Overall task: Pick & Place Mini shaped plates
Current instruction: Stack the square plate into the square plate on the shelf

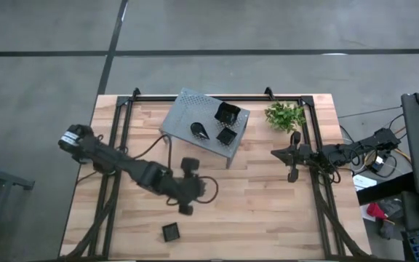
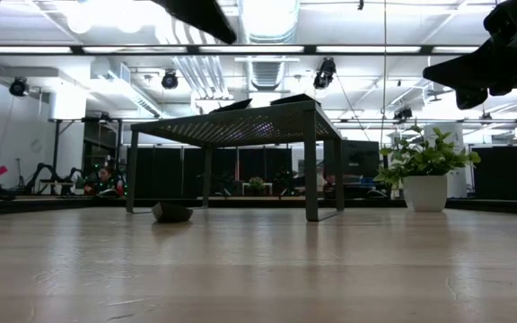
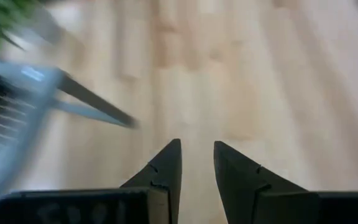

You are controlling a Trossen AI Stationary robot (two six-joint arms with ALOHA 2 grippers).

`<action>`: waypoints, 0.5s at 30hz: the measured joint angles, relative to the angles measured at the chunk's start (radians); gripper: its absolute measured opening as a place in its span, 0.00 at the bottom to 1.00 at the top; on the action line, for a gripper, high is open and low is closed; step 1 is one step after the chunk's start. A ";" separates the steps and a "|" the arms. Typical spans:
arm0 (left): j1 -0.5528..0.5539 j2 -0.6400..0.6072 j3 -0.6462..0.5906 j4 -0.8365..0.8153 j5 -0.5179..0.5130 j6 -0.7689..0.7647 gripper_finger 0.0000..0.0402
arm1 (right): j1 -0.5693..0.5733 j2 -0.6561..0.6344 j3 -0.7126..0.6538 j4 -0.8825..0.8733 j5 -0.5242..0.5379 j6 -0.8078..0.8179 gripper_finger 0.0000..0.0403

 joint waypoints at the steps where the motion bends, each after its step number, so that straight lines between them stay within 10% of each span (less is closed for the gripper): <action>1: -0.012 0.000 -0.001 -0.009 0.035 -0.060 0.22 | 0.000 0.000 0.000 0.000 0.000 0.000 0.02; 15: -0.201 0.000 -0.129 0.008 0.322 -0.591 0.22 | 0.000 0.000 0.000 0.000 0.000 0.002 0.02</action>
